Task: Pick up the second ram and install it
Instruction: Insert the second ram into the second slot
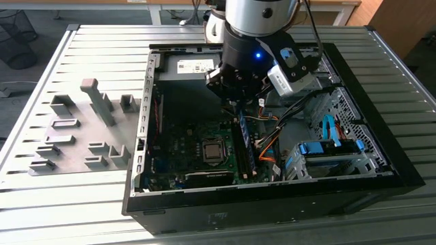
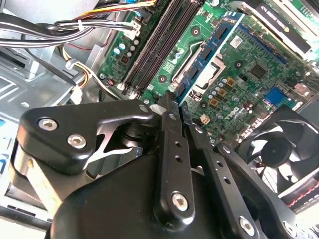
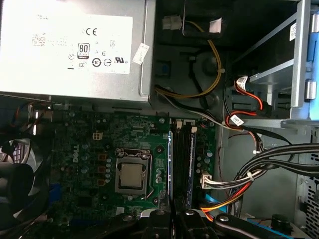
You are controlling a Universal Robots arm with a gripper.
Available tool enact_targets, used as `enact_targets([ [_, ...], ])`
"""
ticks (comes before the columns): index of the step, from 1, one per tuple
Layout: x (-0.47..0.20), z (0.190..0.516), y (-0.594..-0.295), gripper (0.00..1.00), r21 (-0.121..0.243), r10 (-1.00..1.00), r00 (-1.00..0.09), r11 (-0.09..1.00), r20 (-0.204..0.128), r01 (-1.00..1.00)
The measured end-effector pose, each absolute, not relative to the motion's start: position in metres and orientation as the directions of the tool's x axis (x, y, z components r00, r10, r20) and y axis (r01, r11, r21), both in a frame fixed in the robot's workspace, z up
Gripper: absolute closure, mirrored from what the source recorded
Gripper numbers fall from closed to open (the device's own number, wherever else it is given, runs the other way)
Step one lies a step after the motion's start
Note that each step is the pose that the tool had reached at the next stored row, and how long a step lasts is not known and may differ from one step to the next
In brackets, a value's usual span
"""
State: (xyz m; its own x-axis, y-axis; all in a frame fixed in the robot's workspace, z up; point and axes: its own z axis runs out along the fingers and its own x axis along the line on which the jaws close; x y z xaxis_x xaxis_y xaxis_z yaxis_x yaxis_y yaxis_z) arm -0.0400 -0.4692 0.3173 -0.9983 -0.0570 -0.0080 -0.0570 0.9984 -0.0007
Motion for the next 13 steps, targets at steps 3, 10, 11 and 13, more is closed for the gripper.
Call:
enact_targets([
  [3,-0.04,0.3149,-0.4692,0.86,-0.001,-0.057,-0.998,0.998,-0.008,-0.057],
  [10,-0.04,0.3122,-0.4692,0.86,-0.001,-0.057,-0.998,0.998,-0.008,-0.057],
  [11,-0.04,0.3121,-0.4692,0.86,-0.001,-0.057,-0.998,0.998,-0.008,-0.057],
  [13,-0.04,0.3121,-0.4692,0.86,-0.001,-0.057,-0.998,0.998,-0.008,-0.057],
])
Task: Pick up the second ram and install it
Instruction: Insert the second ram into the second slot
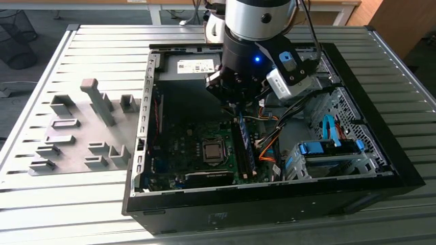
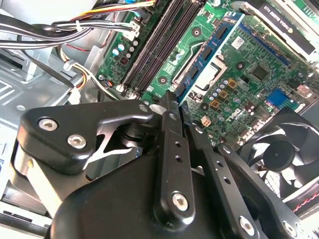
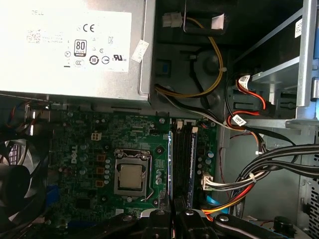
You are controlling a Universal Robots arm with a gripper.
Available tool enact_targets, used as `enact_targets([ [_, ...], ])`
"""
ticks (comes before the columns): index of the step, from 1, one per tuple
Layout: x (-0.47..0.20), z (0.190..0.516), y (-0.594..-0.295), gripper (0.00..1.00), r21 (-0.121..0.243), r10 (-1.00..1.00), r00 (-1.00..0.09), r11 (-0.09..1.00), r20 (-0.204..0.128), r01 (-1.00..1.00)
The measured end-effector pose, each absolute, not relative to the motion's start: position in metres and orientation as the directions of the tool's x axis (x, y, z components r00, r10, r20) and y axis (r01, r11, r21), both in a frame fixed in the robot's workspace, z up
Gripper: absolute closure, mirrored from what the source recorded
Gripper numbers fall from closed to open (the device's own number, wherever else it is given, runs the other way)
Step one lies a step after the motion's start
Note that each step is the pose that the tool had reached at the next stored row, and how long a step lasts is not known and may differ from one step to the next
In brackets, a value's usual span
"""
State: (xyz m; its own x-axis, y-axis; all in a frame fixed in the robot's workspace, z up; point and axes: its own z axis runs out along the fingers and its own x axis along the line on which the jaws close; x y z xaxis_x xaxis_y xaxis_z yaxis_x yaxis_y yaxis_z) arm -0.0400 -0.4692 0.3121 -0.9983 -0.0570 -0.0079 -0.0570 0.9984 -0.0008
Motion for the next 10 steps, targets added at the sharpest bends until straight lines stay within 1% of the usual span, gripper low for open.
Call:
enact_targets([
  [10,-0.04,0.3088,-0.4692,0.86,-0.001,-0.057,-0.998,0.998,-0.008,-0.057],
])
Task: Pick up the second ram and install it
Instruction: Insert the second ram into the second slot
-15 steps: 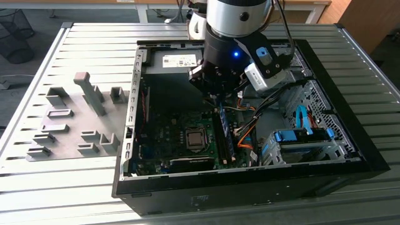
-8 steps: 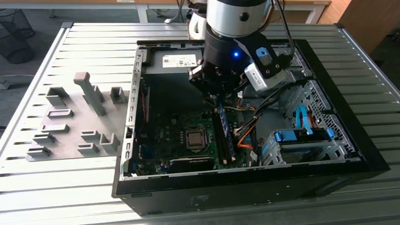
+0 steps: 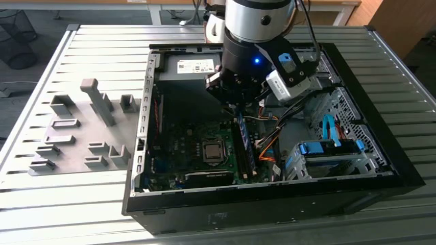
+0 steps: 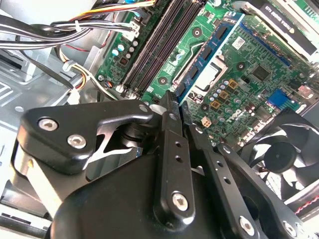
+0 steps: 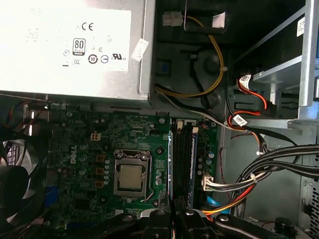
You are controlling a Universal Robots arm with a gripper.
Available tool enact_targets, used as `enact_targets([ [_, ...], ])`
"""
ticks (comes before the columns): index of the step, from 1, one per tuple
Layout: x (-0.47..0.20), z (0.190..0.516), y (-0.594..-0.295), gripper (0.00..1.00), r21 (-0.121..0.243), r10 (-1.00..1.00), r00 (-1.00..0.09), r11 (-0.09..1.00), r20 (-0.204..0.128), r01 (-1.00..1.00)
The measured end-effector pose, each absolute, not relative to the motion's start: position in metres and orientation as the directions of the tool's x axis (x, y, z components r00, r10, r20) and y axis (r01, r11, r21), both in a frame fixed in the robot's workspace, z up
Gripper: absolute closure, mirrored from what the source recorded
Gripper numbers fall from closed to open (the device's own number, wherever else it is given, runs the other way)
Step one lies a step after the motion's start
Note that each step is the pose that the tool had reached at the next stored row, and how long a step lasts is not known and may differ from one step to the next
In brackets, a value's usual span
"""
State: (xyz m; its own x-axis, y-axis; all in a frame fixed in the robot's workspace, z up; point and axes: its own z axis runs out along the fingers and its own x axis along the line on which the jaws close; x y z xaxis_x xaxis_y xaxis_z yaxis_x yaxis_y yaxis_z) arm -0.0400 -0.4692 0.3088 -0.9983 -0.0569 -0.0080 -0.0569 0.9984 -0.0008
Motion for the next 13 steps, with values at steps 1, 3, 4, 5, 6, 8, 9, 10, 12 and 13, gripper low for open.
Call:
enact_targets([
  [1,-0.04,0.308,-0.469,0.86,-0.001,-0.057,-0.998,0.998,-0.008,-0.057],
  [3,-0.039,0.304,-0.469,0.86,-0.001,-0.055,-0.998,0.999,-0.008,-0.055],
  [4,-0.038,0.303,-0.469,0.86,-0.001,-0.049,-0.999,0.999,-0.008,-0.049],
  [5,-0.038,0.301,-0.469,0.86,-0.001,-0.042,-0.999,0.999,-0.008,-0.042],
  [6,-0.038,0.299,-0.469,0.86,-0.001,-0.035,-0.999,0.999,-0.008,-0.035],
  [8,-0.038,0.295,-0.469,0.86,-0.001,-0.029,-1.0,1.0,-0.008,-0.029],
  [9,-0.037,0.294,-0.469,0.86,-0.001,-0.027,-1.0,1.0,-0.008,-0.027],
  [10,-0.037,0.292,-0.469,0.86,-0.001,-0.024,-1.0,1.0,-0.008,-0.024],
  [12,-0.036,0.288,-0.469,0.86,-0.001,-0.016,-1.0,1.0,-0.008,-0.016],
  [13,-0.036,0.286,-0.469,0.86,0.0,-0.009,-1.0,1.0,-0.008,-0.009],
])
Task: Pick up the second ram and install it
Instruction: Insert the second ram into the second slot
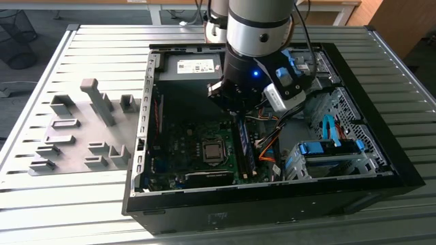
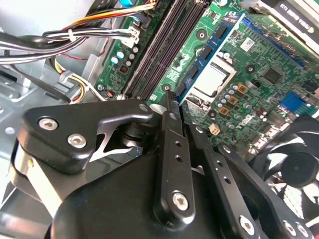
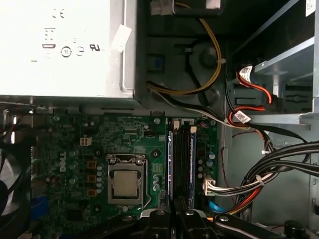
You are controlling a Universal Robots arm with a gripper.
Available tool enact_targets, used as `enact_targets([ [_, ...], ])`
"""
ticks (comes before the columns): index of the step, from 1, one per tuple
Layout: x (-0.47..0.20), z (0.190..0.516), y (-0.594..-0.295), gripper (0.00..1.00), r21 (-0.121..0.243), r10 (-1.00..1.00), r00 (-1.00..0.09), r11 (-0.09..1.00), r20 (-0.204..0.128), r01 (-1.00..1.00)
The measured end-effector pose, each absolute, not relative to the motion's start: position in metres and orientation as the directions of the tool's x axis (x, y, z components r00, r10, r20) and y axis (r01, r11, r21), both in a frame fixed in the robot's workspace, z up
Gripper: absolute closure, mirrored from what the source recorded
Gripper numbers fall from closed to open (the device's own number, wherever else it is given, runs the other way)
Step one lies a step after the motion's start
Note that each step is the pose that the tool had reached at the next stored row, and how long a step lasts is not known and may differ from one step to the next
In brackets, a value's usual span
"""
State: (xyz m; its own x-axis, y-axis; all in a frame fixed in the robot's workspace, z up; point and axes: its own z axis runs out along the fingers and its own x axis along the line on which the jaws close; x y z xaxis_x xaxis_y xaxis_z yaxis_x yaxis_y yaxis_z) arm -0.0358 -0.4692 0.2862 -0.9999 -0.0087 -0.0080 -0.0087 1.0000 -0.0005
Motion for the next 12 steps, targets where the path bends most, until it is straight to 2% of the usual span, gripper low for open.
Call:
enact_targets([
  [12,-0.033,0.264,-0.469,0.86,-0.001,0.013,-1.0,1.0,-0.008,0.013],
])
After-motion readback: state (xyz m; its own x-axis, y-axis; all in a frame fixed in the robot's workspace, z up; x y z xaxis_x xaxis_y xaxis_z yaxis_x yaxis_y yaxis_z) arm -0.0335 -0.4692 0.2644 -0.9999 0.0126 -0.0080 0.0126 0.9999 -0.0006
